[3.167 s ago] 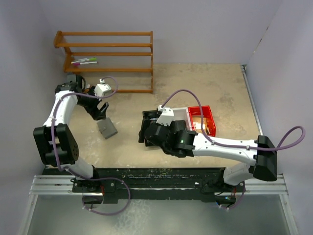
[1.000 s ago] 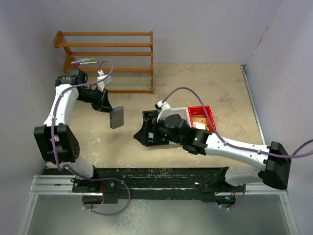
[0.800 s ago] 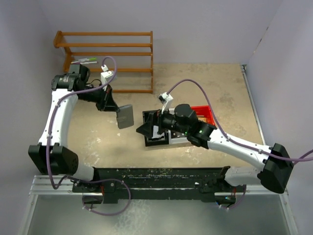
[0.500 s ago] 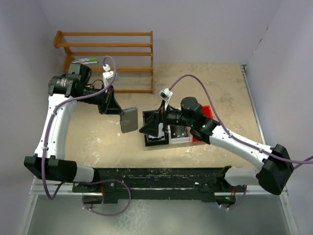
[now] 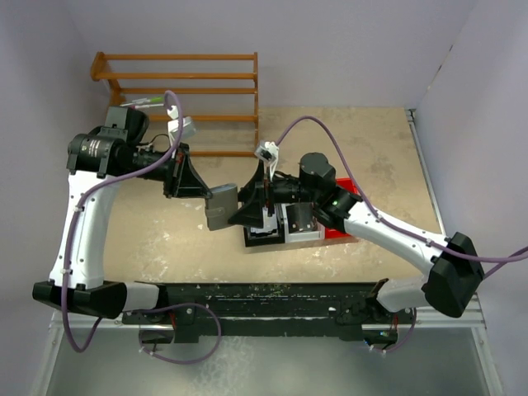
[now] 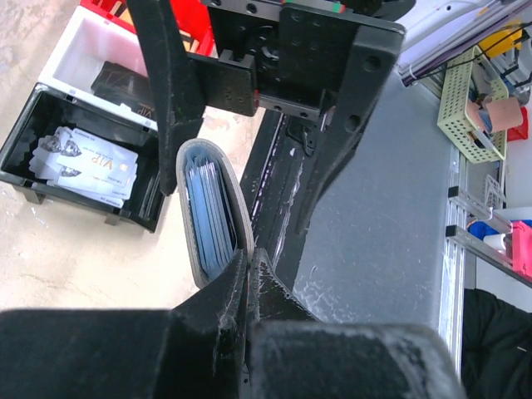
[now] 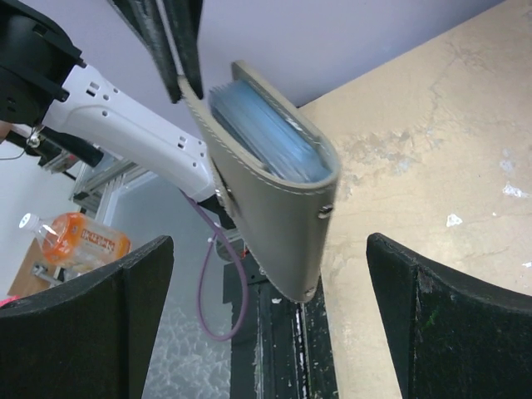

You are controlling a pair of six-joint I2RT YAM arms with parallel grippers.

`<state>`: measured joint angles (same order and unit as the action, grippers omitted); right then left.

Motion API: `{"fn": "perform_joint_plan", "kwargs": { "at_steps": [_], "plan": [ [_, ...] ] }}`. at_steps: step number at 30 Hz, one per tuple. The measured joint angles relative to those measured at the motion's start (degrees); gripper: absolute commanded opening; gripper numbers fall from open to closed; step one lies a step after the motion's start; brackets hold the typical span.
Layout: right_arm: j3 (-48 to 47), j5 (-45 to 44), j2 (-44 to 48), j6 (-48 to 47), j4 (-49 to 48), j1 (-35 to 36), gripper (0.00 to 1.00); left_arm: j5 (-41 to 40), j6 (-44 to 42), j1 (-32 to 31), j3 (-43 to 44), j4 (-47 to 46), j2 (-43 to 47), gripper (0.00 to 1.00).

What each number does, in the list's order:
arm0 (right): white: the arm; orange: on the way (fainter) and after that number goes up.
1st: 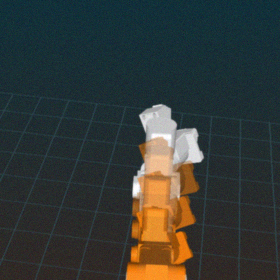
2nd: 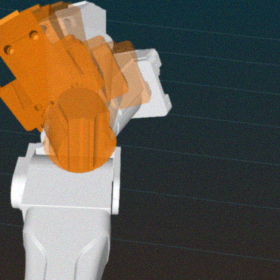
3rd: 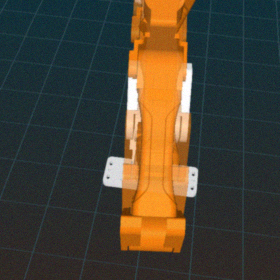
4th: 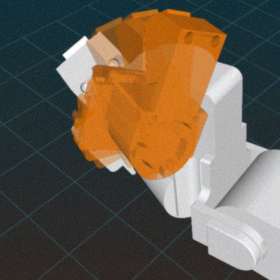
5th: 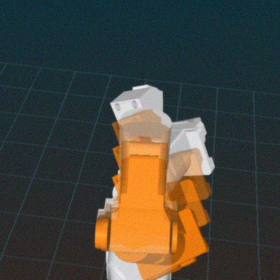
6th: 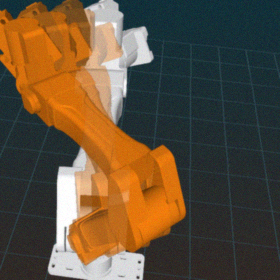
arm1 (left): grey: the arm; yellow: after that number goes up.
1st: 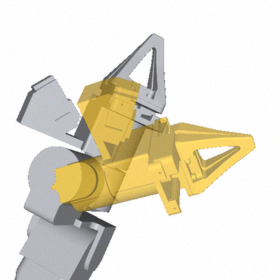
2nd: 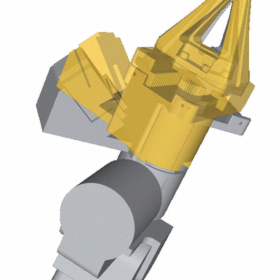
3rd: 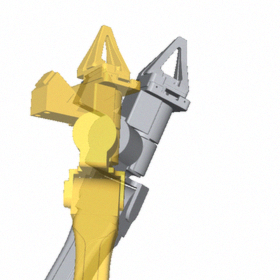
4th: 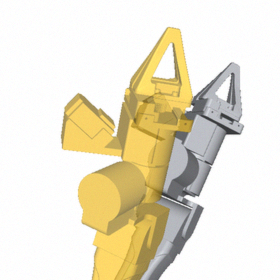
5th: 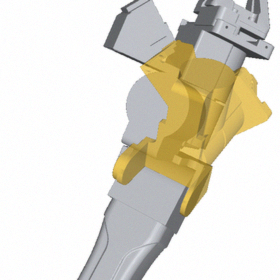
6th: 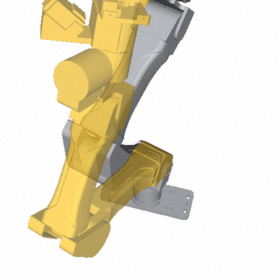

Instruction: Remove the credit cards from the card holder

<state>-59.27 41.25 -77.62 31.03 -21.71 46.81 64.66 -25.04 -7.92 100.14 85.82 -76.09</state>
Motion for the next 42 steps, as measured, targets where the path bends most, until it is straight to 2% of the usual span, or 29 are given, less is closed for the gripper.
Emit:
{"fn": "perform_joint_plan", "kwargs": {
  "at_steps": [6,8,10,12,14,16,17,18,19,20,21,22,23,24,31,37,42],
  "plan": [
    [-0.2,0.0,0.1,-0.2,0.2,-1.2,0.98,1.9,0.6,0.0,2.3,1.5,0.9,0.00],
    [-0.2,0.4,0.1,0.4,-0.6,-1.4,0.93,2.7,0.7,0.0,2.4,1.9,1.2,0.00],
    [-0.2,1.6,-0.3,2.4,-3.3,-1.5,0.83,3.2,0.8,0.0,2.4,2.2,1.4,0.00],
    [-0.6,3.6,-1.7,5.9,-8.4,-1.5,0.70,3.7,1.0,0.0,2.4,2.2,1.5,0.00],
    [-0.9,5.3,-4.0,11.1,-15.9,-1.5,0.52,3.9,1.4,0.0,2.3,2.0,1.7,0.00],
    [-0.9,6.7,-6.4,16.4,-22.8,-1.4,0.27,3.9,2.1,0.0,2.0,1.5,2.0,0.00],
    [-1.0,7.8,-7.6,19.4,-26.1,-1.4,0.08,3.8,2.4,0.0,1.9,1.3,2.1,0.00],
    [-1.0,8.5,-8.4,21.7,-28.3,-1.4,0.01,3.3,2.8,0.0,1.9,0.8,2.1,0.01],
    [-1.0,9.4,-8.6,23.1,-29.3,-1.4,0.00,2.8,3.2,0.0,1.9,0.3,2.2,0.13],
    [-1.0,10.1,-8.6,24.6,-29.4,-1.4,0.00,2.5,3.7,0.0,1.9,-0.1,2.2,0.30],
    [-1.0,10.5,-8.3,25.1,-29.2,-1.5,0.00,2.1,4.4,0.0,1.7,-1.0,2.3,0.50],
    [-1.0,10.4,-7.8,25.4,-28.6,-1.5,0.00,1.9,4.8,0.0,1.4,-1.9,2.7,0.80],
    [-0.9,10.2,-6.9,25.2,-27.0,-1.6,0.00,1.6,5.2,-0.1,0.8,-2.4,3.2,0.96],
    [-0.9,9.7,-6.1,24.9,-25.3,-1.7,0.00,1.4,5.9,-0.1,0.2,-2.9,4.0,1.00],
    [-4.0,7.1,2.5,16.2,-7.5,-1.4,0.00,-3.9,9.2,-0.1,-5.6,-7.9,10.6,0.99],
    [-5.4,1.4,5.9,14.3,-5.8,-1.1,0.00,-2.5,15.0,-0.1,-12.4,-14.5,14.0,0.97],
    [-5.4,-8.3,5.0,13.9,-5.3,1.9,0.00,1.2,17.6,-0.1,-17.0,-18.4,17.2,0.96]
  ]
}}
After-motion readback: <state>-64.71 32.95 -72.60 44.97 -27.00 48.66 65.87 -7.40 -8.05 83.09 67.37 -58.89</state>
